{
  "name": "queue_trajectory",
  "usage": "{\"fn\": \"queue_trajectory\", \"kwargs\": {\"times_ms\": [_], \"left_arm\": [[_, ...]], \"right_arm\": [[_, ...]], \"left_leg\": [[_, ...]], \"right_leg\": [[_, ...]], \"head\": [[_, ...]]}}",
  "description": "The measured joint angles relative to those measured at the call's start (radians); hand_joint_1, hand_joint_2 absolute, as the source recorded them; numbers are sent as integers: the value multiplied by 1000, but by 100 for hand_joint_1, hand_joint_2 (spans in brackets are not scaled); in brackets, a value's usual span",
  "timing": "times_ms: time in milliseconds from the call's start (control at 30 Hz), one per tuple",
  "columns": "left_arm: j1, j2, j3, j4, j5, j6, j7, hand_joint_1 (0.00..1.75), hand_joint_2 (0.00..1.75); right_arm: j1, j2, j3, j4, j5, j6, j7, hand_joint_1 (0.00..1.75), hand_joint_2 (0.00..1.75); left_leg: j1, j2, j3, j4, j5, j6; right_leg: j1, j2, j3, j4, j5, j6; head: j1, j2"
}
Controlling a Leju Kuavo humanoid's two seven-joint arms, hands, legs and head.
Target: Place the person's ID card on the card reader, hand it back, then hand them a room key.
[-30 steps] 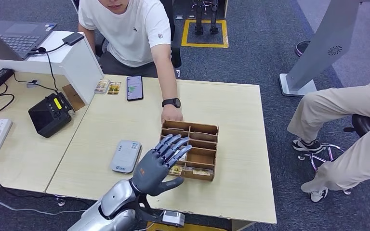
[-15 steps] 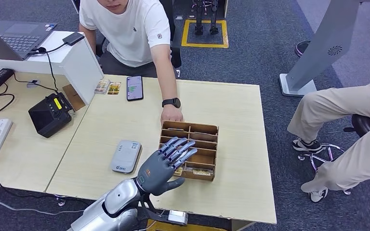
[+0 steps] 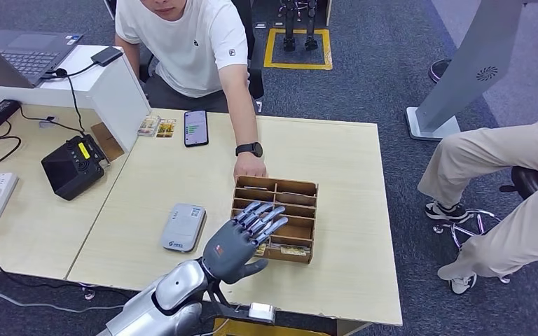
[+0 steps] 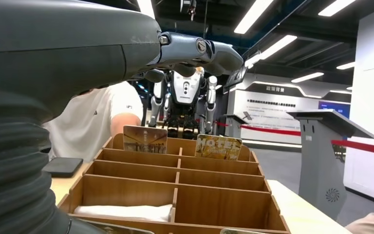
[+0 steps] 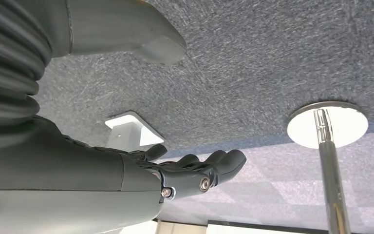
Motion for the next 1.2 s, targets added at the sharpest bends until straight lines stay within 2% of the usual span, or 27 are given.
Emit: {"fn": "queue_trajectory", "kwargs": {"times_ms": [367,733,933,1200], "left_arm": [[-4,-12,0,67,2,4,2,0,175],[-1,-33,0,121,-94,96,103,0,175],[11,-43,0,137,-129,135,128,0,175],[21,-50,0,155,-175,139,139,0,175]], "right_arm": [[3,0,0,0,-21,0,-15,0,175],[5,0,0,-3,-20,0,5,0,175],[7,0,0,-8,-38,0,16,0,175],[9,0,0,-10,-53,0,26,0,175]], "left_leg": [[0,0,0,0,0,0],[0,0,0,0,0,0],[0,0,0,0,0,0],[0,0,0,0,0,0]], "right_leg": [[0,0,0,0,0,0],[0,0,0,0,0,0],[0,0,0,0,0,0],[0,0,0,0,0,0]], "head": [[0,0],[0,0],[0,0],[0,0]]}}
